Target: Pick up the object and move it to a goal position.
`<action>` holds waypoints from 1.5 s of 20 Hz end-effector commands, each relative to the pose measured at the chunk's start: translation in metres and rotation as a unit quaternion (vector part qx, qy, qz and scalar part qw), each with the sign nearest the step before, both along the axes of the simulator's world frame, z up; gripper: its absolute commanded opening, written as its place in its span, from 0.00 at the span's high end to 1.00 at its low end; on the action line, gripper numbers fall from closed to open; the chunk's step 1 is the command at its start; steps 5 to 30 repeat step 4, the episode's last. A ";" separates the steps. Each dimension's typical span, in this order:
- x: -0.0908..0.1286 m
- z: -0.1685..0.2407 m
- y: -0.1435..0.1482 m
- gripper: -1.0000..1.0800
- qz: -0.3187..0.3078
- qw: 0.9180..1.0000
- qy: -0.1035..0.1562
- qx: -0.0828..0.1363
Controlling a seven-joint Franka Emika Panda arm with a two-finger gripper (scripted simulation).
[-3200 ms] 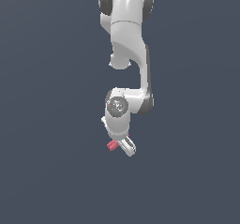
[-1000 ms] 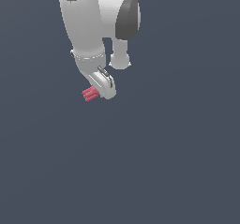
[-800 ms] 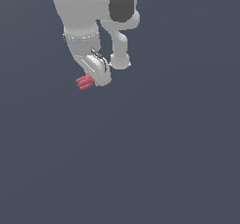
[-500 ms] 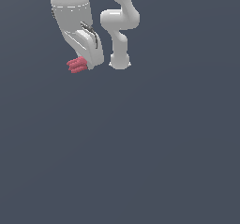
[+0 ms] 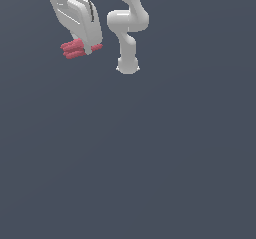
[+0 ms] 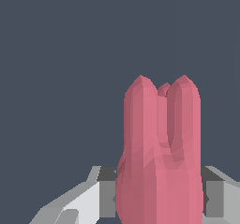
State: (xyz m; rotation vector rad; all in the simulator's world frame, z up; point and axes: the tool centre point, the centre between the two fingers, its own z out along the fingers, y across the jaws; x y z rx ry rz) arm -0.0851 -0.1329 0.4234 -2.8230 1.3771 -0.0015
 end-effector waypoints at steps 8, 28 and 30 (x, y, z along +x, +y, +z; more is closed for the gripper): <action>-0.001 0.007 -0.002 1.00 0.001 1.000 0.001 0.000; -0.001 0.007 -0.002 1.00 0.001 1.000 0.001 0.000; -0.001 0.007 -0.002 1.00 0.001 1.000 0.001 0.000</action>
